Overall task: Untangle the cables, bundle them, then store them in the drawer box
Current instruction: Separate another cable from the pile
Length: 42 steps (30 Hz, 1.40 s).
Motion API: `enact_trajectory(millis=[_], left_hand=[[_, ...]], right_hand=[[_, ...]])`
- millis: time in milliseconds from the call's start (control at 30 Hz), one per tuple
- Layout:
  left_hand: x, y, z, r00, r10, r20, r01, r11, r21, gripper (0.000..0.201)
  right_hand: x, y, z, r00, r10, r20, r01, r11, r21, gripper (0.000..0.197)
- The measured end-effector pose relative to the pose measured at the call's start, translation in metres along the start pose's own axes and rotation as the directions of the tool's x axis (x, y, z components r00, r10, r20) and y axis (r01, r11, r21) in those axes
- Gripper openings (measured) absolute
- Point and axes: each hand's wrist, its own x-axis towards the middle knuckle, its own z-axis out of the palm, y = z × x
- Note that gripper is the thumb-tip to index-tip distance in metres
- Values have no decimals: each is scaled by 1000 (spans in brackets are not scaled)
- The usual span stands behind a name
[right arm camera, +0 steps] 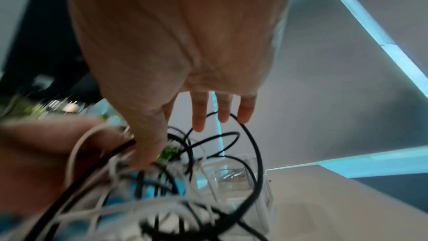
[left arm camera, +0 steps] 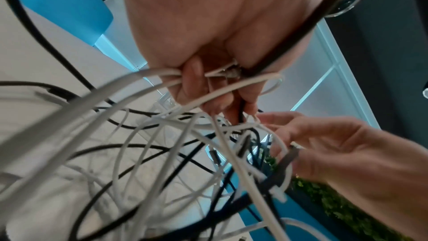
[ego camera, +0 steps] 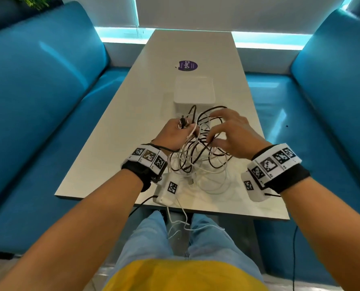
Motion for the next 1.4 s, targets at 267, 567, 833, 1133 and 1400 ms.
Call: enact_trajectory(millis=[267,567,833,1133,1400], left_hand=[[4,-16,-4,1000,28,6,-28,997,75,24],[0,-13,-4,997,73,11,-73,996,47,29],[-9,-2,1,989,140,50,-142,990,26,25],[-5,3,3,996,62,66,-56,995,-87,22],[-5,20,1,984,44,171,-19,990,-143,12]], right_hand=[[9,19,-17,930,261,-260,-92,848,522,17],[6,21,-42,944,304,-130,-218,868,446,32],[41,0,-13,966,251,58,-252,968,8,20],[33,-7,-11,991,131,-42,-114,955,275,36],[35,-6,-25,963,179,-199,-8,764,646,38]])
